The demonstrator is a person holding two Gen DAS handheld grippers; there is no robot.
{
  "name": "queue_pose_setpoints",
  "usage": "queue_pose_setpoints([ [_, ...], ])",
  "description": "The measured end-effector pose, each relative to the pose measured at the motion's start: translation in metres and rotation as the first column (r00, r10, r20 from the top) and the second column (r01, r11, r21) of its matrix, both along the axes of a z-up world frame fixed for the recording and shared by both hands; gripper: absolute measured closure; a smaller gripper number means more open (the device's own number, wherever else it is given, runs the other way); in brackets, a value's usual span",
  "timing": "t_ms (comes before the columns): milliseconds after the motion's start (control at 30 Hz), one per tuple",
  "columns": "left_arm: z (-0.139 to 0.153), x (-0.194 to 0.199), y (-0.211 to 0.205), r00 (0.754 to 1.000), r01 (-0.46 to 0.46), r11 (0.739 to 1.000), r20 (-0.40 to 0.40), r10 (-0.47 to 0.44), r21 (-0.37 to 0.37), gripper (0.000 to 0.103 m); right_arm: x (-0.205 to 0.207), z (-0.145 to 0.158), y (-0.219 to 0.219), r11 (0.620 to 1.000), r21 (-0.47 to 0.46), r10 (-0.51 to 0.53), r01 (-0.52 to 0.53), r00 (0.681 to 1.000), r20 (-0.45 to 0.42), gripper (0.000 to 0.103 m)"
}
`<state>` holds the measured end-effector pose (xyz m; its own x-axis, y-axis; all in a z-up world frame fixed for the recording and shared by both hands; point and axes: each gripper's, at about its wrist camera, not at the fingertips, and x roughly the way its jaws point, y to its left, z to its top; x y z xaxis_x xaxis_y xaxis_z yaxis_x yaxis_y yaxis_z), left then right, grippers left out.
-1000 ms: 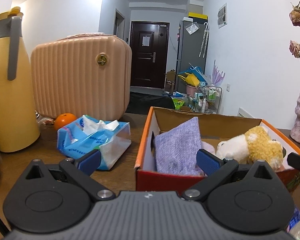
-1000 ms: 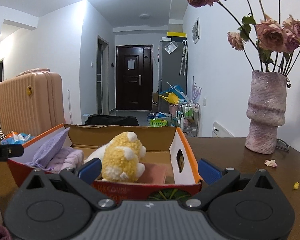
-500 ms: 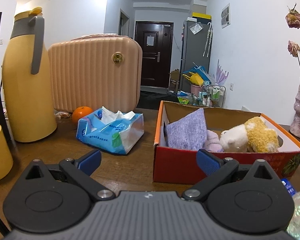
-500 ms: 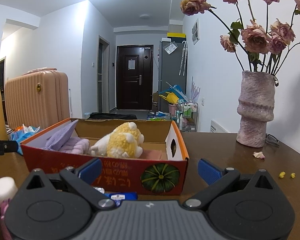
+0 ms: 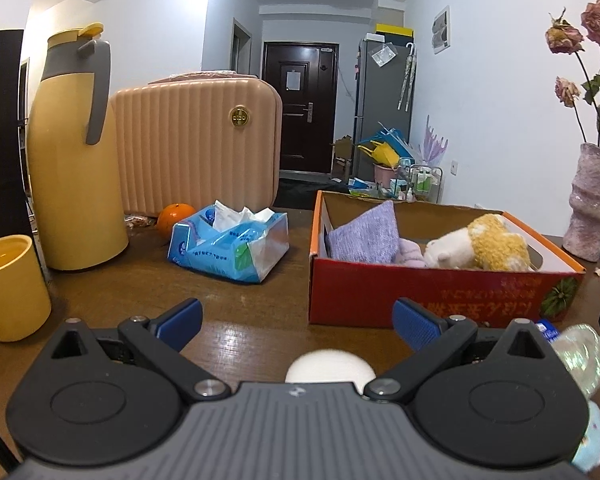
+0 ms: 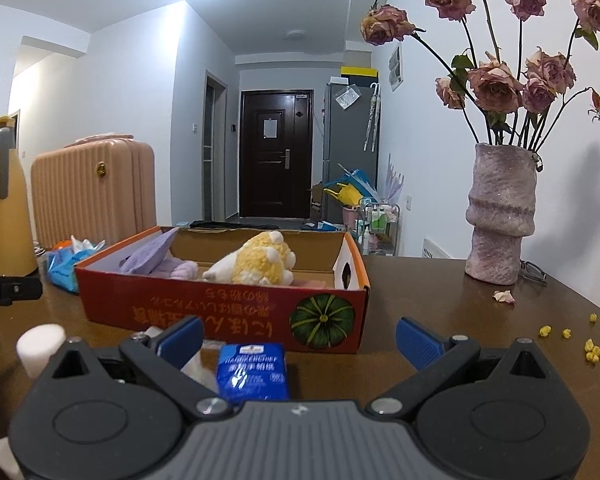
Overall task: Organize soft objects
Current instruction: 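Withdraw both tools from the box back toward the remaining soft items, then grasp the white wedge-shaped foam sponge with the left gripper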
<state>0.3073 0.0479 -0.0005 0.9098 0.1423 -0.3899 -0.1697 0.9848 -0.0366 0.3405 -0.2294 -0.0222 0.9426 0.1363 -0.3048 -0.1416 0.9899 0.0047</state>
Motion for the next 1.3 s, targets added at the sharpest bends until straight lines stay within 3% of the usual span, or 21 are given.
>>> queue_pose_setpoints([
  [633, -0.012, -0.056, -0.028, 0.989, 0.102, 0.995, -0.106, -0.101, 0.011, 0.000, -0.057, -0.004, 0.001, 1.000, -0.010, 0.025, -0.026, 0.999, -0.047, 0.000],
  [1133, -0.027, -0.080, -0.064, 0.951, 0.249, 0.966, -0.205, -0.230, 0.072, 0.001, -0.070, -0.008, -0.004, 1.000, -0.003, -0.011, 0.011, 0.996, -0.093, 0.000],
  [1233, -0.030, -0.078, -0.065, 0.944, 0.261, 0.963, -0.224, -0.241, 0.062, 0.013, -0.070, -0.008, -0.003, 1.000, -0.008, -0.010, 0.009, 0.995, -0.098, 0.000],
  [1300, -0.032, -0.075, -0.065, 0.936, 0.269, 0.962, -0.246, -0.250, 0.048, 0.029, -0.070, -0.008, -0.003, 1.000, -0.010, -0.009, 0.008, 0.995, -0.100, 0.000],
])
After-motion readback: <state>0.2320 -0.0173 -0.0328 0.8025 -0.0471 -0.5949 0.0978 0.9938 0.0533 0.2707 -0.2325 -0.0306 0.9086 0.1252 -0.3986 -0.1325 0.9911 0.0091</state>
